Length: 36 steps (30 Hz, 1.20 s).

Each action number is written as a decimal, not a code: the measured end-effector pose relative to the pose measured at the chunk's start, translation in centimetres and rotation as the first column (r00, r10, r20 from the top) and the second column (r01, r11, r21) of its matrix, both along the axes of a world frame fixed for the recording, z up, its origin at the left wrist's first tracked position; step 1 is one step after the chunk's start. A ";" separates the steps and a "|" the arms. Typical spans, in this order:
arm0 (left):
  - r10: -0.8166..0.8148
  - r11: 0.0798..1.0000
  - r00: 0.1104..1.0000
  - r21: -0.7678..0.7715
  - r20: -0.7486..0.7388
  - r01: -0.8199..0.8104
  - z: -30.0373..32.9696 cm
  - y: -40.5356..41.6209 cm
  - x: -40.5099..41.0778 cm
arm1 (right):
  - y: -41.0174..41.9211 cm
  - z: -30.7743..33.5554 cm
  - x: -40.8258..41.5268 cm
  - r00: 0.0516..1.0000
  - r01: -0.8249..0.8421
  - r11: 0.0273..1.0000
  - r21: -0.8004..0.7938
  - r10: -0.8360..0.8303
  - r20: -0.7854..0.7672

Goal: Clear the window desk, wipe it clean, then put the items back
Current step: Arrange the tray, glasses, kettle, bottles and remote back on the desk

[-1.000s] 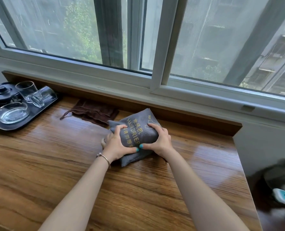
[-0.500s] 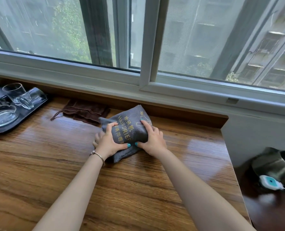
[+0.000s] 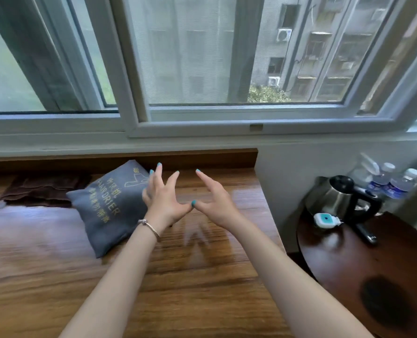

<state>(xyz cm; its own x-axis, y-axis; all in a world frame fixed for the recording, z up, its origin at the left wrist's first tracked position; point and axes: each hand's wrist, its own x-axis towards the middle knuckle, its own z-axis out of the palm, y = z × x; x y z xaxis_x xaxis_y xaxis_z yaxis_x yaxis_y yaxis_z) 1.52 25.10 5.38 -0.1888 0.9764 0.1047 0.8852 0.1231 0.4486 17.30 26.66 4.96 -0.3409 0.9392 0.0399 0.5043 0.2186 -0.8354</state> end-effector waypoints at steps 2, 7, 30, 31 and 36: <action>-0.087 0.996 0.995 0.015 0.045 0.087 0.1 1.0 3.2 | 0.0 0.1 3.2 0.998 0.058 0.998 -0.008 -0.058 -0.028; -0.357 0.933 0.904 0.034 0.235 0.359 0.1 3.4 13.3 | 0.9 -0.3 13.2 0.973 0.209 0.976 -0.061 -0.214 -0.085; -0.490 0.792 0.846 -0.299 0.212 0.533 -10.7 10.3 44.4 | 7.4 -6.7 49.6 0.801 0.575 0.805 -0.148 -0.591 -0.098; -0.471 0.803 0.859 -0.306 0.200 0.512 -11.4 10.4 44.7 | 7.7 -7.2 49.9 0.803 0.562 0.808 -0.178 -0.584 -0.120; -0.426 0.854 0.905 -0.325 0.014 0.407 -14.4 11.3 44.8 | 9.5 -9.7 50.9 0.821 0.478 0.837 -0.267 -0.533 -0.203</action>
<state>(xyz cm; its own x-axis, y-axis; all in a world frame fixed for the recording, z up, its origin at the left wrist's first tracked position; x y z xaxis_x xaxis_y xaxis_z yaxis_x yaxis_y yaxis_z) 46.29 36.37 -9.00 0.2395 0.9455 -0.2207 0.9075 -0.1372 0.3971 68.24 36.20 -4.77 0.1813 0.9729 -0.1439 0.2578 -0.1882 -0.9477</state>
